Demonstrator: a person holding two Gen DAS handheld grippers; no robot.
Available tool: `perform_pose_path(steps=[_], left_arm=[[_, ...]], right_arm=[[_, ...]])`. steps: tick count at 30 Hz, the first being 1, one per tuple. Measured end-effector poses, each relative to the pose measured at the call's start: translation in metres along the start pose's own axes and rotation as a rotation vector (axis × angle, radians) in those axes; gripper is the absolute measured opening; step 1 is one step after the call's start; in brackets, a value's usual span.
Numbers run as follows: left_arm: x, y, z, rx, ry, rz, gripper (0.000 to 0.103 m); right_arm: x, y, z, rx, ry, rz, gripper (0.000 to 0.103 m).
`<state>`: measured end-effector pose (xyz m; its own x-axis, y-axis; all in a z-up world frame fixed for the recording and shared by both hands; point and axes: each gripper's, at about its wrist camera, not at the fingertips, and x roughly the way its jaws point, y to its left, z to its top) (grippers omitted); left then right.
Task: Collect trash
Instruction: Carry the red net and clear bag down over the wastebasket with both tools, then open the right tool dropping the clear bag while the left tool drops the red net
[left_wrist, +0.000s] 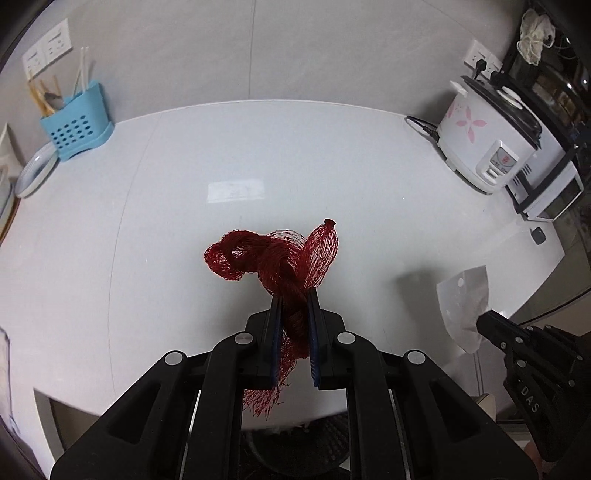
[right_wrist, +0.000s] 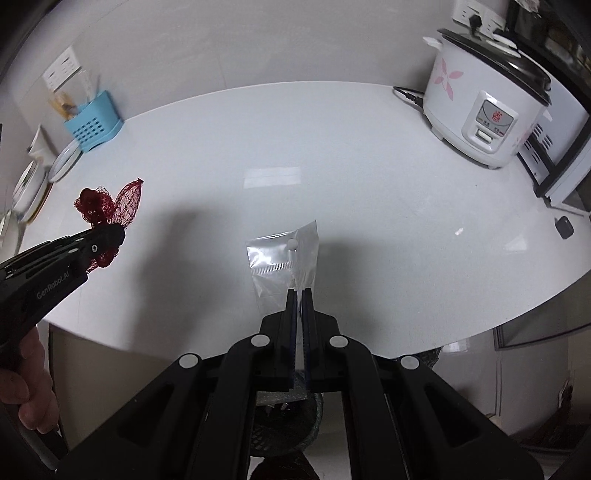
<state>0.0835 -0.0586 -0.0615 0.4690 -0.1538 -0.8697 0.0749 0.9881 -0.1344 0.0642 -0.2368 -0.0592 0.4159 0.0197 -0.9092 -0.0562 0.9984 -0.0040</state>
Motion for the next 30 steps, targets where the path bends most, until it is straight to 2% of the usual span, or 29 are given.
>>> perform_pose_path(steps=[12,16,18,24,27,30], left_arm=[[-0.036,-0.02,-0.113,-0.06,-0.011,0.008,0.011],[-0.036,-0.022,-0.146,-0.081,-0.001,-0.006,0.011],[-0.033,-0.023,-0.163,-0.086,0.0,0.011,0.011],[-0.004,-0.018,-0.205,-0.116,0.04,-0.006,0.011],[0.023,-0.013,-0.223,-0.105,0.058,-0.016,0.011],[0.053,-0.003,-0.242,-0.112,0.071,-0.029,0.011]], right_arm=[[-0.04,0.014,-0.078,-0.11,-0.05,0.087,0.002],[-0.041,0.017,-0.106,-0.122,-0.031,0.112,0.002],[-0.04,0.017,-0.12,-0.126,-0.019,0.139,0.002],[-0.01,0.019,-0.159,-0.148,0.011,0.149,0.002],[0.023,0.019,-0.176,-0.136,0.059,0.154,0.002],[0.052,0.024,-0.193,-0.174,0.07,0.132,0.002]])
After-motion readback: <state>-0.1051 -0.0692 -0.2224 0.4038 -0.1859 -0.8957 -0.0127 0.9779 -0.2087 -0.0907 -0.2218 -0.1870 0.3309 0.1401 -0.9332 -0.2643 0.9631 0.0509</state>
